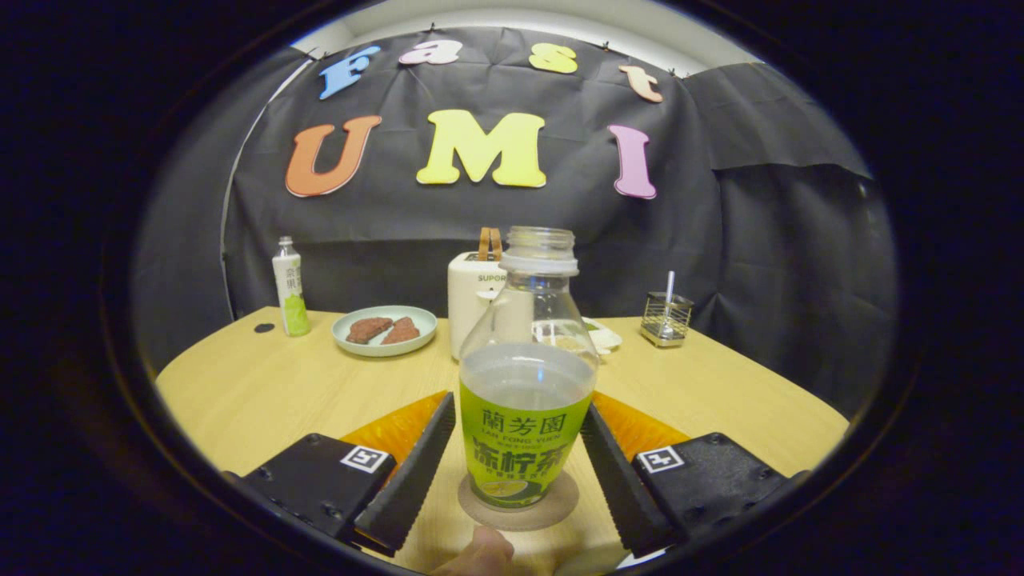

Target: Take the bottle from table, then pour the juice into the cup, finally place the bottle on the coaster

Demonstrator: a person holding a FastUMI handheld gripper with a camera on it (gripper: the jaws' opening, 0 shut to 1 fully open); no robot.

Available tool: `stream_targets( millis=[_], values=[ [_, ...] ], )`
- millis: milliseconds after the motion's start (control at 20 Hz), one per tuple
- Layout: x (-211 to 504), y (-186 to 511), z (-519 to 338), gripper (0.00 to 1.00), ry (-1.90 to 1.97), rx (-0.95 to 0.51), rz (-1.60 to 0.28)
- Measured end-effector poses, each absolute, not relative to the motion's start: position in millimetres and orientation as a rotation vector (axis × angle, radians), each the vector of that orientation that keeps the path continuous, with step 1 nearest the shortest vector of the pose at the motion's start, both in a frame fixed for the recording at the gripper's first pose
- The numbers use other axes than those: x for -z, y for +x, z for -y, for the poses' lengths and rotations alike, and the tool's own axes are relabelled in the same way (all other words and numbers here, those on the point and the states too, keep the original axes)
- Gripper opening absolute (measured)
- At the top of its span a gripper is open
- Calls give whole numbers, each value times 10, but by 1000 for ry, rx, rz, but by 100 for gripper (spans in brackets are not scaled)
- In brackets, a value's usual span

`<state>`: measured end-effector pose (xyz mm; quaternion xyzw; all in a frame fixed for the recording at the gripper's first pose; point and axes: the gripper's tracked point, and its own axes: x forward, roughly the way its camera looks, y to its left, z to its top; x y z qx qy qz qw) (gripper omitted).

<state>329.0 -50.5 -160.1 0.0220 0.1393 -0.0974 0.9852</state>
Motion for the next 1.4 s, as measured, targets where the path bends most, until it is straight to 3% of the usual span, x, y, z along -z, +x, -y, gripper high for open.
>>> stream_targets(
  millis=[500, 1200, 1400],
  values=[
    [1277, 2906, 501, 99, 75, 221, -212],
    [801, 1437, 649, 99, 25, 264, -132],
    [613, 1118, 558, 99, 6, 199, -118]
  ],
)
